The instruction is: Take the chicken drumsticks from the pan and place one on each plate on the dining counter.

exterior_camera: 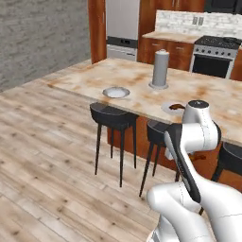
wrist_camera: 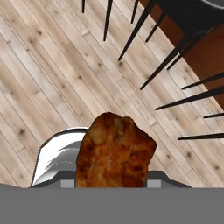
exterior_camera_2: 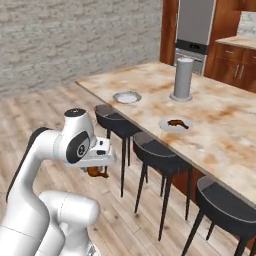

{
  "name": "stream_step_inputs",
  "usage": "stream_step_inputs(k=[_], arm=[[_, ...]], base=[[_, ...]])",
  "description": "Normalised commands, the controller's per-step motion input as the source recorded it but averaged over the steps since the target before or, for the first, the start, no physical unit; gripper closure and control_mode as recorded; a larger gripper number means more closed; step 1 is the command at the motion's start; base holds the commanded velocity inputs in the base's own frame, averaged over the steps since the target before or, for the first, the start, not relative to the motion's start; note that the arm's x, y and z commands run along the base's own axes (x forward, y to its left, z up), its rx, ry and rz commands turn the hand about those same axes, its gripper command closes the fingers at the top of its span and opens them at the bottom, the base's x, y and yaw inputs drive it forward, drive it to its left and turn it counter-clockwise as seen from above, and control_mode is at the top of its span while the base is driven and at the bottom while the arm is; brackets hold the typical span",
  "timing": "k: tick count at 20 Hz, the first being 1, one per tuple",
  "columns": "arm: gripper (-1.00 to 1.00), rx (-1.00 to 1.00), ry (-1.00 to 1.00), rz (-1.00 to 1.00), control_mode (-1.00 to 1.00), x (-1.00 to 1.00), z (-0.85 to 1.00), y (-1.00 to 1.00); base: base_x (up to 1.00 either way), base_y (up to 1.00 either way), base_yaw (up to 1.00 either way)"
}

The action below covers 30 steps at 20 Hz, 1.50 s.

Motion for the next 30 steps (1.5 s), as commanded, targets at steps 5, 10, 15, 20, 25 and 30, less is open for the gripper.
stream_step_inputs(k=[5,10,15,20,25,30], arm=[[1.00,0.00,0.00,0.00,1.00,0.00,0.00,0.00],[1.00,0.00,0.00,0.00,1.00,0.00,0.00,0.00],[1.00,0.00,0.00,0.00,1.00,0.00,0.00,0.00],[1.00,0.00,0.00,0.00,1.00,0.00,0.00,0.00],[1.00,0.00,0.00,0.00,1.00,0.00,0.00,0.00],[1.00,0.00,0.00,0.00,1.00,0.00,0.00,0.00]], base=[[0.53,0.83,-0.40],[0.49,0.84,-0.40],[0.50,0.83,-0.41],[0.51,0.81,-0.42],[0.57,0.76,-0.44],[0.69,0.56,-0.56]])
